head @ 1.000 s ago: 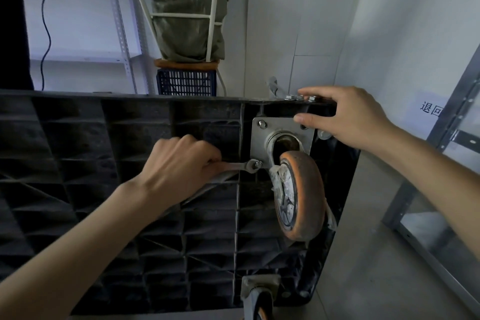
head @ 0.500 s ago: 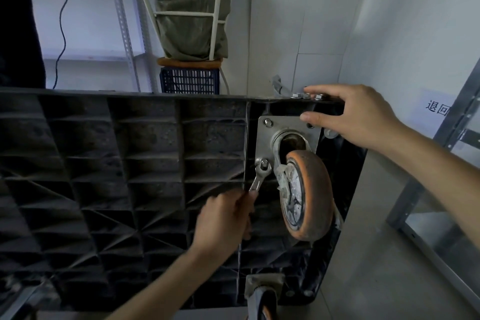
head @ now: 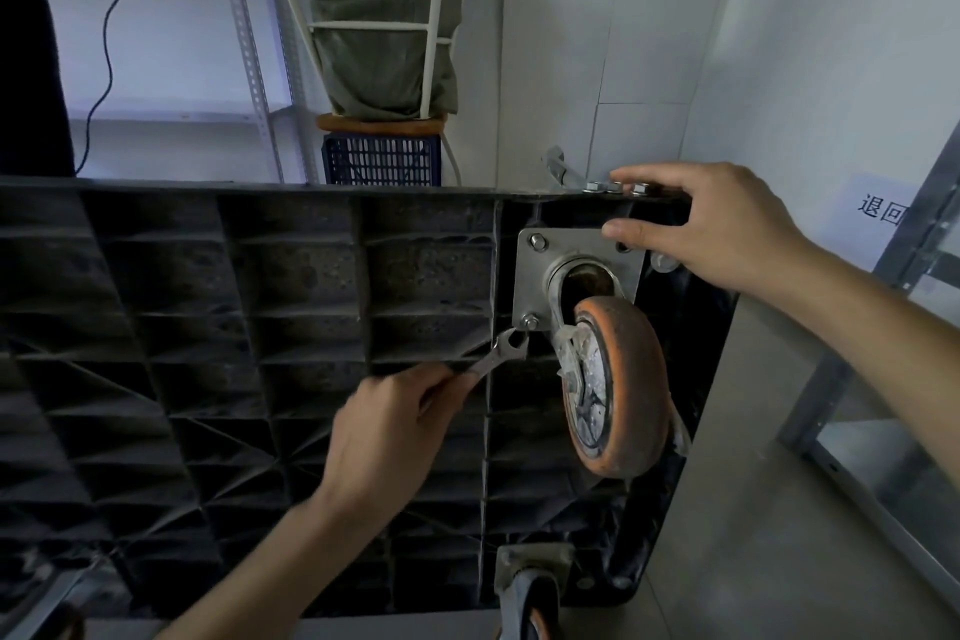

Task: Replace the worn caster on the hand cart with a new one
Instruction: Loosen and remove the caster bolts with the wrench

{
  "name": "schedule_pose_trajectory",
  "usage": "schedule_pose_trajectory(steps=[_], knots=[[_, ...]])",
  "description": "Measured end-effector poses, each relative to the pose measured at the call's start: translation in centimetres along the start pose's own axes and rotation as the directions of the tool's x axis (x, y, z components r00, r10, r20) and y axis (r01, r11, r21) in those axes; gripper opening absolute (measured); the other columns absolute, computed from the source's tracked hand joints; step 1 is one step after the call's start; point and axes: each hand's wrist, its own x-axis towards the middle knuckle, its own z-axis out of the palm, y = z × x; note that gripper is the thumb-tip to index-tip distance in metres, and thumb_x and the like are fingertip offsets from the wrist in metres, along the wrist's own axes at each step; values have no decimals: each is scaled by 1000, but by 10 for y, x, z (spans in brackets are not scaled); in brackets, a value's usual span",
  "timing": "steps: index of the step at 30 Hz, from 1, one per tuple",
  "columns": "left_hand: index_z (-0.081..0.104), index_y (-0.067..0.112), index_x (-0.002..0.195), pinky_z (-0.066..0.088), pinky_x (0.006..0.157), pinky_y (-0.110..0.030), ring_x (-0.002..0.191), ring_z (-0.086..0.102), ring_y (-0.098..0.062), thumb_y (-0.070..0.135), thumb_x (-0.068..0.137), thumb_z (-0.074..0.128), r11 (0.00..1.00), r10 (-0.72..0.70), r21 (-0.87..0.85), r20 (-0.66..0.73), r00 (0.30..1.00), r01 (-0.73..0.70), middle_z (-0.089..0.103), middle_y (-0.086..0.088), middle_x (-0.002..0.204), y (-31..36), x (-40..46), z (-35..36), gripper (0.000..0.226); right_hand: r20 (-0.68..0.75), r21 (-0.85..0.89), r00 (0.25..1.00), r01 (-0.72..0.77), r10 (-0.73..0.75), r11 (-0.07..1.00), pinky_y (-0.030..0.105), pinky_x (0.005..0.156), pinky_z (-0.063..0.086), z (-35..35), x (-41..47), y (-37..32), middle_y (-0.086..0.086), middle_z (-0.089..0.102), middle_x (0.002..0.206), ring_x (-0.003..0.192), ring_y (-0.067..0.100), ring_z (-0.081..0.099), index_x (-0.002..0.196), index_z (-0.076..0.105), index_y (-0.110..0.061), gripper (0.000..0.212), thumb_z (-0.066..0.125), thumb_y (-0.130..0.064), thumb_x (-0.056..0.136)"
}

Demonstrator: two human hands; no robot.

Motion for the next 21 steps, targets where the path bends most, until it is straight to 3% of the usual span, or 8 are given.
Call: schedule_pose_trajectory(steps=[3, 8, 14, 17, 21], knots=[[65, 28, 79, 46, 50, -32, 60, 61, -18, 62, 94, 47, 979, 96, 178, 11, 995, -97, 60, 9, 60, 5, 13, -13, 40, 0, 2, 1000, 3, -3, 1000, 45, 96, 52, 0, 0, 1, -10, 71, 124, 114, 18, 64, 131, 63, -47, 60, 69, -70, 75], [67, 27, 79, 48, 50, -33, 66, 66, -25, 61, 94, 49, 940, 158, 307, -8, 987, -148, 64, 5, 63, 8, 31, -19, 41, 5, 14, 1000, 2, -2, 1000, 48, 99, 51, 1, 2, 3, -11, 70, 125, 118, 17, 63, 130, 62, -47, 63, 67, -74, 73], [59, 29, 68, 24, 43, -23, 54, 61, -23, 57, 93, 57, 905, 225, 375, -16, 974, -203, 48, 10, 53, 7, 41, -28, 37, 5, 25, 1000, 3, -3, 1000, 49, 100, 51, 0, 3, 3, -11, 70, 126, 120, 17, 62, 129, 63, -47, 66, 66, -77, 70], [64, 29, 70, 21, 43, -21, 53, 61, -27, 57, 91, 60, 864, 284, 432, 6, 959, -259, 56, 6, 54, 9, 47, -33, 35, 7, 22, 1000, -1, 1, 1000, 49, 101, 50, 1, 3, 3, -12, 70, 126, 121, 16, 61, 129, 63, -48, 64, 67, -75, 71], [66, 26, 66, 28, 42, -23, 47, 59, -27, 55, 88, 64, 771, 375, 541, 40, 926, -335, 60, 4, 54, 17, 56, -44, 37, 2, 27, 1000, -10, 10, 1000, 49, 101, 50, 0, 2, 1, -12, 71, 123, 120, 16, 62, 128, 63, -48, 63, 68, -74, 71]])
